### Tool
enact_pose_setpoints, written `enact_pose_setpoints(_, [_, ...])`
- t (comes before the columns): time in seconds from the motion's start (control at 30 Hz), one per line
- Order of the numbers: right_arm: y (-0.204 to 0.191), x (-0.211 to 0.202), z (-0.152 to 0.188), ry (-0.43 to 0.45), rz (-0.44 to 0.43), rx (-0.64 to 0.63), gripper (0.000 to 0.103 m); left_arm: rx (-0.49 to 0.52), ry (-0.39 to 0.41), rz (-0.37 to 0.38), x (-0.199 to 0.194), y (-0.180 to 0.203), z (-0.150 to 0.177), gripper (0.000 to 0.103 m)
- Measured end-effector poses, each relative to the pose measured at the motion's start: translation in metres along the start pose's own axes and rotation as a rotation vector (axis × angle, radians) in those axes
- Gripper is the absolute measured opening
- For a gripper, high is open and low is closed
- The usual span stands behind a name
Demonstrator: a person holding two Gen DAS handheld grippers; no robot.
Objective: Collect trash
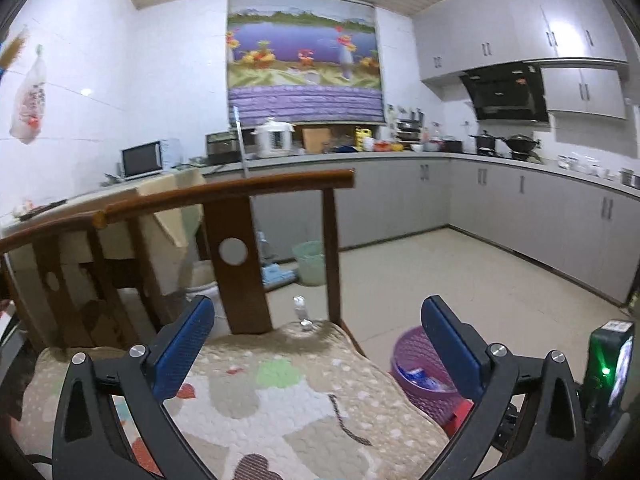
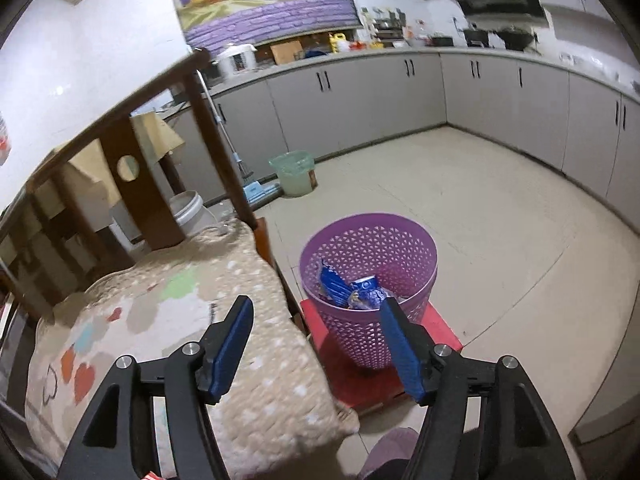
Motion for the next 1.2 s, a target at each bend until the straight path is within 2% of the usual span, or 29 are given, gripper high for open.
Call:
enact_pose_setpoints(0.13, [-0.007,-0.03,-0.006,0.035,0.038,-0.025,0.074,-0.019,0.008,0.046,-0.012,0.002,0.003,0.103])
enact_pose_setpoints(0.3, [-0.001,-0.045,-0.012,0.044,0.094,0.018,0.074,-0.025,0.028,0.045,-0.038,-0.003,0.004,0.103])
enact_pose_setpoints(0.57, [-0.001,-0.068,-0.009,0.035,0.103,0.053,0.075,-0.052,-0.057,0.041,-0.052,-0.006,0.016,0.103])
enact_pose_setpoints(0.9, [-0.023,-0.086,0.007,0.076,0.112,-0.012,0.078,0.023,-0.133,-0.003,-0.049,0.005,0.041,0.103])
enact_pose_setpoints(1.2, [-0.02,-0.074,0.019,0.025,0.115,0.018,0.078,0.076,-0.174,0.014,-0.044,0.012,0.056,0.103])
Point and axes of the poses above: each gripper's, at about its wrist camera, not at the fingertips, and x roughly the way its jaws point, y to its right, z to its underside, the point moved 4 cm from there along x, roughly the way its jaws point, and after that the axes turned 12 degrees about y, right-handed, at the moved point
